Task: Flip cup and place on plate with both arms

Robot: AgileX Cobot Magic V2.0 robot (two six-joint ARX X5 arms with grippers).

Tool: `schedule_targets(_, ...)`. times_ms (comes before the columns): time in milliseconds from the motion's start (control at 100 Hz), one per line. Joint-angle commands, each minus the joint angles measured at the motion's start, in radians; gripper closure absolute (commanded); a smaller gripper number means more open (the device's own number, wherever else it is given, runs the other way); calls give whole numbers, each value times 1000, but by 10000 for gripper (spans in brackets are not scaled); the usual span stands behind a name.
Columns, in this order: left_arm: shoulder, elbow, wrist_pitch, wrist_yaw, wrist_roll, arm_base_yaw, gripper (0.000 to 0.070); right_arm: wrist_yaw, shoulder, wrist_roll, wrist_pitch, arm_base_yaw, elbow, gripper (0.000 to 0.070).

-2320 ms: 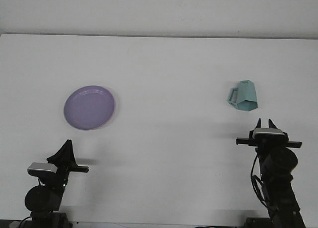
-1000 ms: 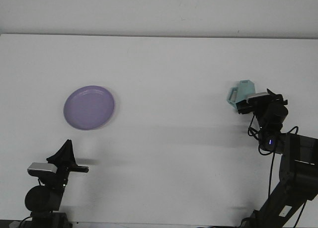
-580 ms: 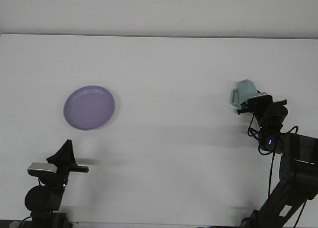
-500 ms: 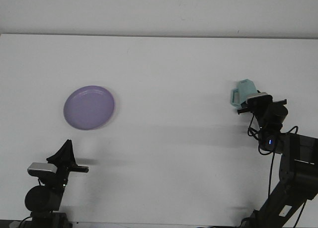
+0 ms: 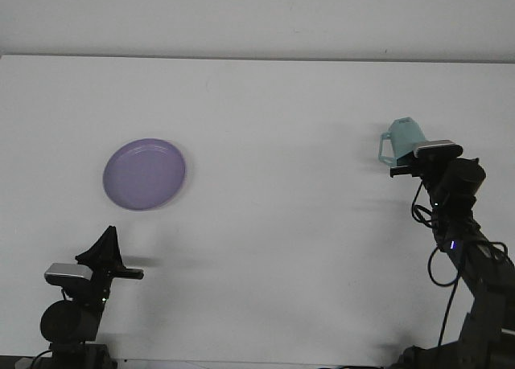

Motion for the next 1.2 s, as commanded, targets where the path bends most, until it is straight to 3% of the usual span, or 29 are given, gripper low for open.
schedule_targets(0,0,-19,10,-2,-12,-1,688,-3,-79,101,-121,16,16,693)
schedule_targets(220,0,-19,10,-2,-30,-1,688,-8,-380,209,-597,128,18,694)
schedule_targets(460,0,-19,10,-2,-30,-1,688,-91,-462,225,-1059,332,106,694)
schedule_targets(680,0,-19,10,-2,-31,-1,688,-60,-306,184,-1369,600,279,694)
schedule_targets(870,0,-19,10,-2,-31,-1,688,21,-84,140,-1548,791,454,694)
schedule_targets(1190,0,-19,10,-2,-31,-1,688,66,230,84,-1719,933,698,694)
